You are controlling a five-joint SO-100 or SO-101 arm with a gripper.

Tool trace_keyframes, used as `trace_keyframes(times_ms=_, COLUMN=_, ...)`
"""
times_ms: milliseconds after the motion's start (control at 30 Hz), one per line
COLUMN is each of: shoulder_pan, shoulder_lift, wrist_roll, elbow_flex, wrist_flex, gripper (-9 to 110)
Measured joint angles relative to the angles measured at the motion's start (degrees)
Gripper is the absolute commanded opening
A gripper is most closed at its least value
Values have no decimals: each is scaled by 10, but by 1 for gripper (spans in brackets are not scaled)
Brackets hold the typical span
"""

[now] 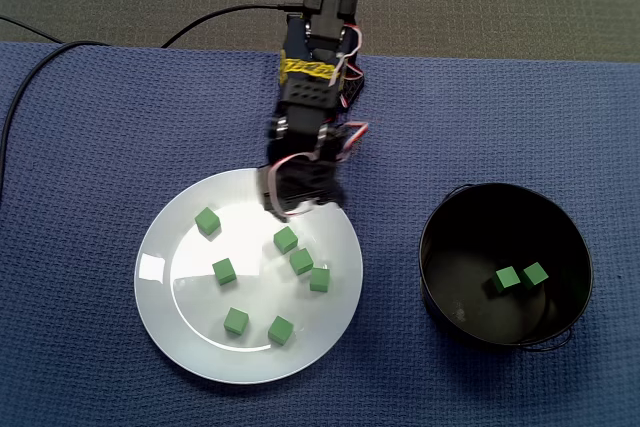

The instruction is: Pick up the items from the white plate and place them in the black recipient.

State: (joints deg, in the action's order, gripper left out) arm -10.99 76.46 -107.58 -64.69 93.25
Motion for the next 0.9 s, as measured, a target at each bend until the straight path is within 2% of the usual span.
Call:
trace_keyframes(times_ms=167, shoulder_pan=-51, shoulder_lift=-2, wrist_roll=-47, elbow_flex=-72, wrist_flex=-92, gripper=33)
trace_keyframes(times_ms=633, shoulder_pan=-47, shoulder_lift=-54, wrist_roll=-54, elbow_flex=-244, wrist_flex=-284, gripper=30)
trace_keyframes(times_ms=900, shoulder_pan=-43, shoulder_lift=-69, wrist_roll=-32, elbow_flex=-259, wrist_flex=-308, gripper=11)
